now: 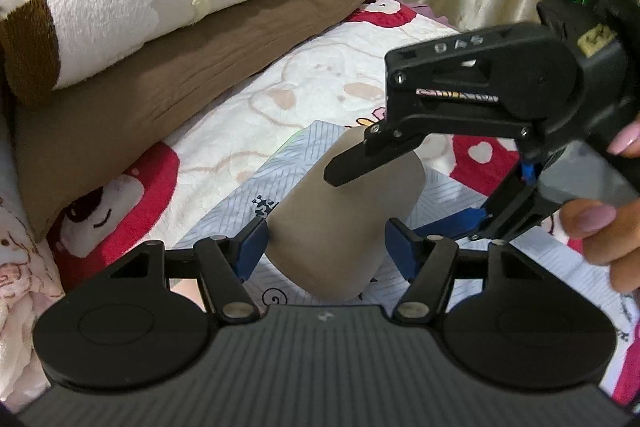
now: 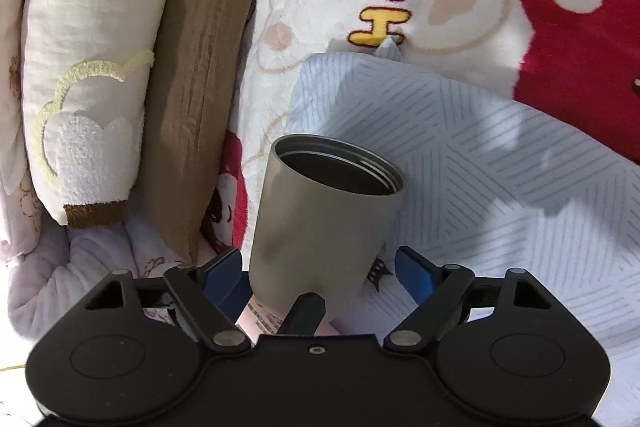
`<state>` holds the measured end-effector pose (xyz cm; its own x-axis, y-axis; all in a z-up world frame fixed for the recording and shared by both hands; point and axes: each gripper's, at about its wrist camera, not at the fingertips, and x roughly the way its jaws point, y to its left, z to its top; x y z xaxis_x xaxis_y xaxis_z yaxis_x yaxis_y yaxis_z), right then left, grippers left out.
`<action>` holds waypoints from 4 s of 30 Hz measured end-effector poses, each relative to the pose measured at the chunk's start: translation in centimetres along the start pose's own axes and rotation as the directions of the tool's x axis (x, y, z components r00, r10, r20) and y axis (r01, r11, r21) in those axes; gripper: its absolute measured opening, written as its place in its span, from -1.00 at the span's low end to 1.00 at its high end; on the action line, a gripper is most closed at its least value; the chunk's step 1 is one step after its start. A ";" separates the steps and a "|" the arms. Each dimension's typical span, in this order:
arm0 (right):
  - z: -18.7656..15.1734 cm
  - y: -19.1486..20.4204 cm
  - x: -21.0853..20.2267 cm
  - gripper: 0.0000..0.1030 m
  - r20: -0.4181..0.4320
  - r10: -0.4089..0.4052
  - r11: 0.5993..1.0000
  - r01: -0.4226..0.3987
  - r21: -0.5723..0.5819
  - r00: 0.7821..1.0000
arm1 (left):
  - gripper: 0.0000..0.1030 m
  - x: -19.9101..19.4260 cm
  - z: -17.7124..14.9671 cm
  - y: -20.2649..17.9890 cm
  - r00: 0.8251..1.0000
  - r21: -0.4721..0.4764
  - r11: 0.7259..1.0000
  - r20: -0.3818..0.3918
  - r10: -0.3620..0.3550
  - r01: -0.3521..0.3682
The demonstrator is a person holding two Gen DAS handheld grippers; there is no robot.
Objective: Flip cup upright
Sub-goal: 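Lift the taupe tumbler with the right tool and rotate it upright, then lower the upright tumbler onto the cloth with the right tool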
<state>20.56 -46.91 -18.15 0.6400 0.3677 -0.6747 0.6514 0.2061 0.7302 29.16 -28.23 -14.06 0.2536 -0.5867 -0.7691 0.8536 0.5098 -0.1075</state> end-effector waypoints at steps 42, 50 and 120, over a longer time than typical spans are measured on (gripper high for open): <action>1.9 -0.2 1.6 0.59 0.002 0.006 0.977 -0.005 -0.211 1.000 | 0.25 1.4 0.7 -1.3 0.991 -0.131 0.991 -0.124 -0.053 0.037; 0.7 -1.7 0.2 0.59 -0.110 -0.064 0.978 0.040 -0.206 0.992 | 0.24 -0.2 -0.9 -3.5 0.972 -0.219 0.975 -0.221 -0.075 0.026; -25.2 4.4 0.8 0.58 -0.056 0.053 -0.026 -0.054 -0.998 0.997 | 0.24 -13.0 -22.7 -8.2 0.872 -0.277 0.899 0.267 0.410 -0.338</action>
<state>13.71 -22.88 -12.75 0.6498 0.4279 -0.6282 -0.4587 0.8798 0.1248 8.51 -10.52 -17.49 0.6926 -0.4707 -0.5465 0.5561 0.8310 -0.0110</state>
